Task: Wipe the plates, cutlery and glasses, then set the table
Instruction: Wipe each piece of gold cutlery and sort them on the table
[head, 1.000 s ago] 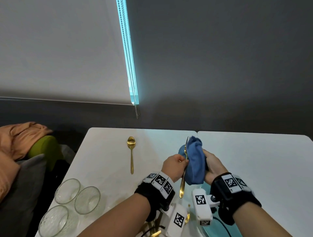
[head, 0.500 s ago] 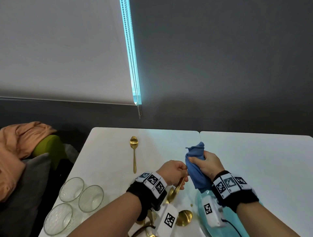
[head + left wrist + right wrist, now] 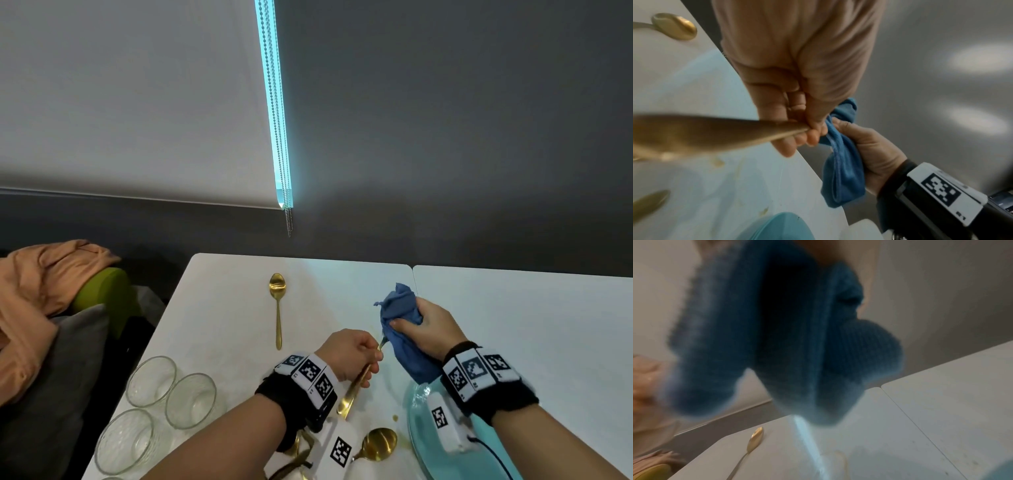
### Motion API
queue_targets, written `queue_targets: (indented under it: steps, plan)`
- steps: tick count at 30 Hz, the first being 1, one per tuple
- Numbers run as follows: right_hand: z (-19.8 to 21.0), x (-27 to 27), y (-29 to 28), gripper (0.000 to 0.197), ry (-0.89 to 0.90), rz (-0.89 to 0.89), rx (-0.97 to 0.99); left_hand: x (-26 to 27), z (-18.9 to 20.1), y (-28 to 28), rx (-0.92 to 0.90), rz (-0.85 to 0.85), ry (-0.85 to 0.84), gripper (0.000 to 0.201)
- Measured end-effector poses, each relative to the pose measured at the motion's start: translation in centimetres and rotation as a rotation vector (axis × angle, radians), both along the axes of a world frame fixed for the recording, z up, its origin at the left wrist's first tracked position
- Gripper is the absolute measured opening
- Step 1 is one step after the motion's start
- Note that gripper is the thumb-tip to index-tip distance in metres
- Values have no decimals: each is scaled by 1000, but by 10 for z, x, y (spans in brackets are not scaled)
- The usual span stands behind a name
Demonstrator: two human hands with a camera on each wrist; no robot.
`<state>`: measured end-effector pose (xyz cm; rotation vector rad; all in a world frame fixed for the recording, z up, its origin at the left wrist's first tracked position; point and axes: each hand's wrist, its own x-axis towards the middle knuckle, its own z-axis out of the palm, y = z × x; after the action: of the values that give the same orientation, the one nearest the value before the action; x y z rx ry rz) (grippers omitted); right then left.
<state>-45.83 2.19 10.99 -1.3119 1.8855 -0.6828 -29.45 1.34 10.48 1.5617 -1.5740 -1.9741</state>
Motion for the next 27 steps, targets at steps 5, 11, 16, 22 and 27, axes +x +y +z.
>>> queue_targets:
  steps: [5,11,16,22,27]
  plan:
    - [-9,-6,-5,23,-385,-483,-22,5,-4,-11,-36,154,-36,21]
    - [-22,32,-2,27,-560,-373,175,-8,-9,-7,-117,134,-47,28]
    - [-22,24,-11,7,-475,-358,81,-9,-14,-5,-85,126,-13,27]
    - [-27,3,-20,30,-118,-368,5,4,-24,-23,-117,119,-136,28]
    - [-21,-16,-10,28,-239,-436,-7,44,-51,-71,-243,228,-453,18]
